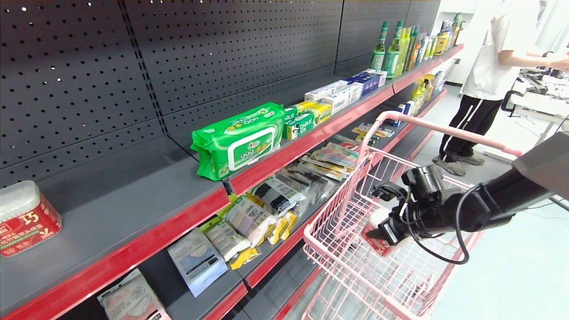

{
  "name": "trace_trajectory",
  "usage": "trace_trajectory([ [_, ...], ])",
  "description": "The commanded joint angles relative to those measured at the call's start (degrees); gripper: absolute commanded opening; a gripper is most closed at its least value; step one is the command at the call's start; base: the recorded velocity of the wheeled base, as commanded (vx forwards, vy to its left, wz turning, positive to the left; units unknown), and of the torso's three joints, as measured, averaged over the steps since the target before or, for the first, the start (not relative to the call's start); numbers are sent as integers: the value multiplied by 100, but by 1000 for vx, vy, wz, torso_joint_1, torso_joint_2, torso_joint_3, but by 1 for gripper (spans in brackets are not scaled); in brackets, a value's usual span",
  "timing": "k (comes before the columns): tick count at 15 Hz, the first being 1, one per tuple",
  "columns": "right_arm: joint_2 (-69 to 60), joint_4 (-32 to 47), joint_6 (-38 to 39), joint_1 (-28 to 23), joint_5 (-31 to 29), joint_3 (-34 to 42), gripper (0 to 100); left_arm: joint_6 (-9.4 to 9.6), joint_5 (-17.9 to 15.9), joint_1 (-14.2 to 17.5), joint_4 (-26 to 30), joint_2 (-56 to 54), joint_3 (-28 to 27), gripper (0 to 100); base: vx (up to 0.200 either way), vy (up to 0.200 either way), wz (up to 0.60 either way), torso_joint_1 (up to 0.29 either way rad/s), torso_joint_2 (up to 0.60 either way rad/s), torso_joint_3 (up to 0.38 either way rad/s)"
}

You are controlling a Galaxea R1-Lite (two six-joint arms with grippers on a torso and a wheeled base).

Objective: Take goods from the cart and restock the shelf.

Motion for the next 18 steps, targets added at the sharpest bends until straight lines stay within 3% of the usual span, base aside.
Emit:
trace_trajectory([
  [1, -1077, 1, 305, -122, -116, 334, 0, 3, -3, -1, -4, -1, 1, 100, 0, 0, 0, 0, 0, 0],
  [11, -4997, -25, 1043, -131, -1188, 2408, 0, -5, -3, -1, -4, -1, 1, 100, 0, 0, 0, 0, 0, 0],
  [13, -6008, 1, 1131, -166, -1715, 2927, 0, -5, -3, -1, -4, -1, 1, 100, 0, 0, 0, 0, 0, 0],
  [15, -6676, 256, 1104, -166, -2058, 3112, 0, -5, -3, -1, -4, -1, 1, 100, 0, 0, 0, 0, 0, 0],
  [18, -7370, 941, 911, -131, -2058, 3024, 0, -5, -3, -1, -4, -1, 1, 100, 0, 0, 0, 0, 0, 0],
])
